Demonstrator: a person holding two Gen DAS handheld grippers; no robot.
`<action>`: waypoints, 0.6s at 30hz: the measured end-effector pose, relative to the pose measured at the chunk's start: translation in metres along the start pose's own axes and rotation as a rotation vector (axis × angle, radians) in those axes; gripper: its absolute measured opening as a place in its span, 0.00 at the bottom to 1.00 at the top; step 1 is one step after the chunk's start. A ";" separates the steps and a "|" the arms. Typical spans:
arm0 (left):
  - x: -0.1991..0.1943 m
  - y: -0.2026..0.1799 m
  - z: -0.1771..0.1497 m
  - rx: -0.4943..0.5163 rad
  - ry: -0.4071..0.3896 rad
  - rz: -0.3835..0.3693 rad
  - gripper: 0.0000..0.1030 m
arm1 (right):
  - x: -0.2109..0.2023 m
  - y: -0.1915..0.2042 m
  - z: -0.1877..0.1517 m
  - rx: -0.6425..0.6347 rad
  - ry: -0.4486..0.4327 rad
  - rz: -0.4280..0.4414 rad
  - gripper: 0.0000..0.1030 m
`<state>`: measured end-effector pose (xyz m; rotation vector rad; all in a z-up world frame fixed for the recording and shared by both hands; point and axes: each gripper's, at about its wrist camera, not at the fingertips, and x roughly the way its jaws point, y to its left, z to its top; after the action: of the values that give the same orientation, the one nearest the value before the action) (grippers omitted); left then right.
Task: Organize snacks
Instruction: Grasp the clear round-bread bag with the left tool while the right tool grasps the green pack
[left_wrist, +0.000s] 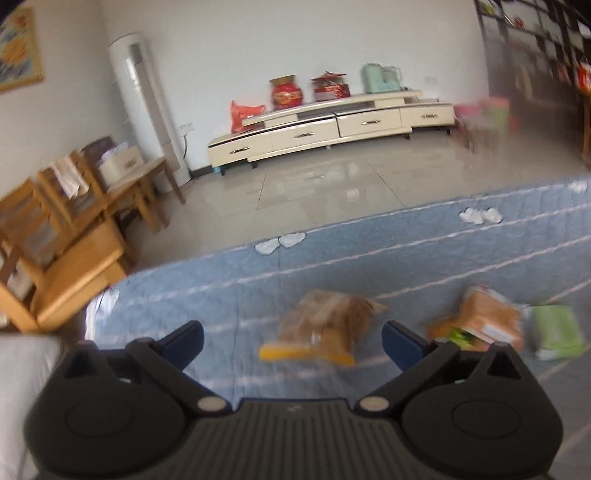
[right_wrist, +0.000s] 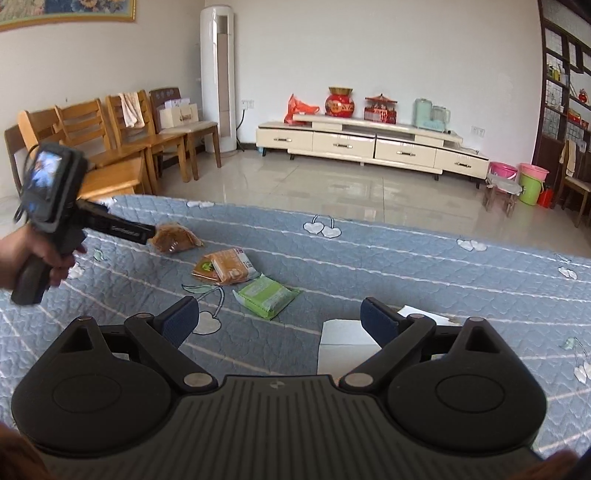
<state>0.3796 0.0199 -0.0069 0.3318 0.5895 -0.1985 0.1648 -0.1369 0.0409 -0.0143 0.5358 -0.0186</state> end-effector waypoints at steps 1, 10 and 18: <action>0.009 0.001 0.003 -0.002 0.004 0.004 0.99 | 0.006 0.001 0.000 -0.010 0.010 -0.001 1.00; 0.068 -0.008 -0.002 -0.028 0.116 -0.064 0.88 | 0.079 0.004 0.010 -0.062 0.152 0.062 1.00; 0.048 0.002 -0.021 -0.182 0.081 -0.073 0.56 | 0.156 0.018 0.026 -0.227 0.248 0.118 1.00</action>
<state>0.4089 0.0251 -0.0502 0.1427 0.6953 -0.2008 0.3126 -0.1223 -0.0165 -0.2042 0.7837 0.1579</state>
